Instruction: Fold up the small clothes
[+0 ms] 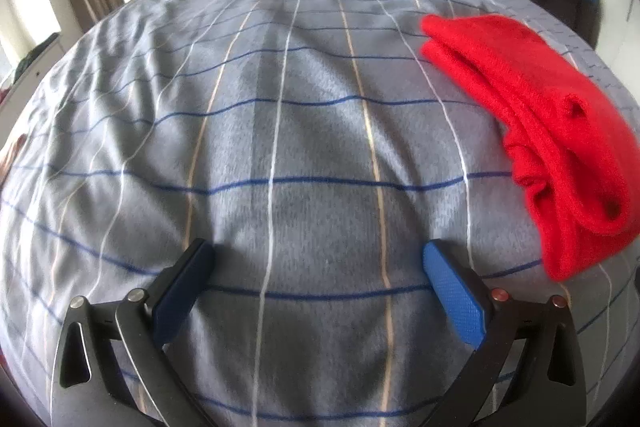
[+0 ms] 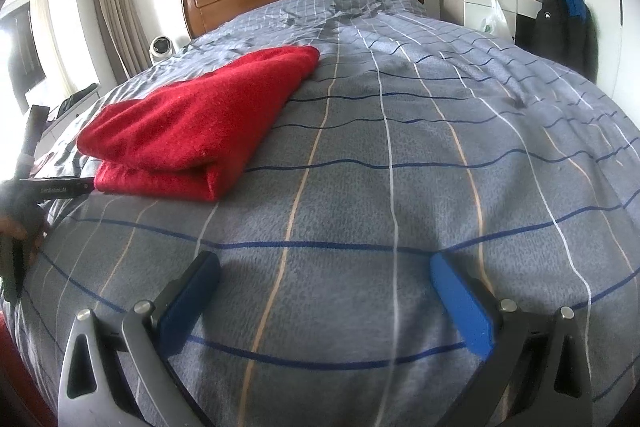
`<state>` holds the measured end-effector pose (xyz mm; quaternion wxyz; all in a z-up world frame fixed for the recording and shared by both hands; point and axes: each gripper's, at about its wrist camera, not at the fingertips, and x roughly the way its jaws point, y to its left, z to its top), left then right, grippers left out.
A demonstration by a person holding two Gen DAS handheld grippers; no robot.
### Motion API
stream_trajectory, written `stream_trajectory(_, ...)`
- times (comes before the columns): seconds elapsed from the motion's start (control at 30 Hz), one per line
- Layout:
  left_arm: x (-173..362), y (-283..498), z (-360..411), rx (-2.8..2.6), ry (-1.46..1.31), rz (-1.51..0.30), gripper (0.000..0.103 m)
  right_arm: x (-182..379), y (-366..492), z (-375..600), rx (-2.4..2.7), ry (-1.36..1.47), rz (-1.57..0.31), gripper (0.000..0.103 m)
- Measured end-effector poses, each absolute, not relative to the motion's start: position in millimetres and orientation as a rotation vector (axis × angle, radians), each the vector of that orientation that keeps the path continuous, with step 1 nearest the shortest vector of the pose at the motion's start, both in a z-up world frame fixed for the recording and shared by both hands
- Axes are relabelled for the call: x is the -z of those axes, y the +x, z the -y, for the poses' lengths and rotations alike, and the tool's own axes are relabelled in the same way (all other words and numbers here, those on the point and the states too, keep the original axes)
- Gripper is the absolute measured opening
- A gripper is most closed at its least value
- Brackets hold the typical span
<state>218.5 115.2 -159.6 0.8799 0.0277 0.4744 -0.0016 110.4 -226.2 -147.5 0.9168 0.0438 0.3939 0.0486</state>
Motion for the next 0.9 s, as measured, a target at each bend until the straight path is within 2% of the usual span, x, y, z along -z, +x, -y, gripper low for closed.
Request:
stream_trajectory(0.17,144.1,190.9,-109.0,-0.05,0.067,-0.979,0.102,144.9,110.9,225.4,-0.106,0.08,-0.831,0.103)
stream_trajectory(0.3,97.2,119.4,-84.4,-0.095,0.122,-0.786,0.102,125.4,105.5,220.1,-0.086,0.008,-0.891,0.103)
stream_trajectory(0.5,23.7,35.7,-49.9,-0.081,0.145,-0.618,0.103,52.0,80.8,219.7,-0.137,-0.042,-0.866,0.103)
stream_trajectory(0.7,-23.7,5.1,-43.2,0.021,0.025,-0.672,0.103,2.0,63.9,217.8,-0.254,-0.108,-0.944,0.103)
stream_trajectory(0.9,-22.4,-10.1,-21.7,0.02,-0.037,-0.727,0.103,-41.8,33.4,218.2,-0.275,-0.085,-0.902,0.103)
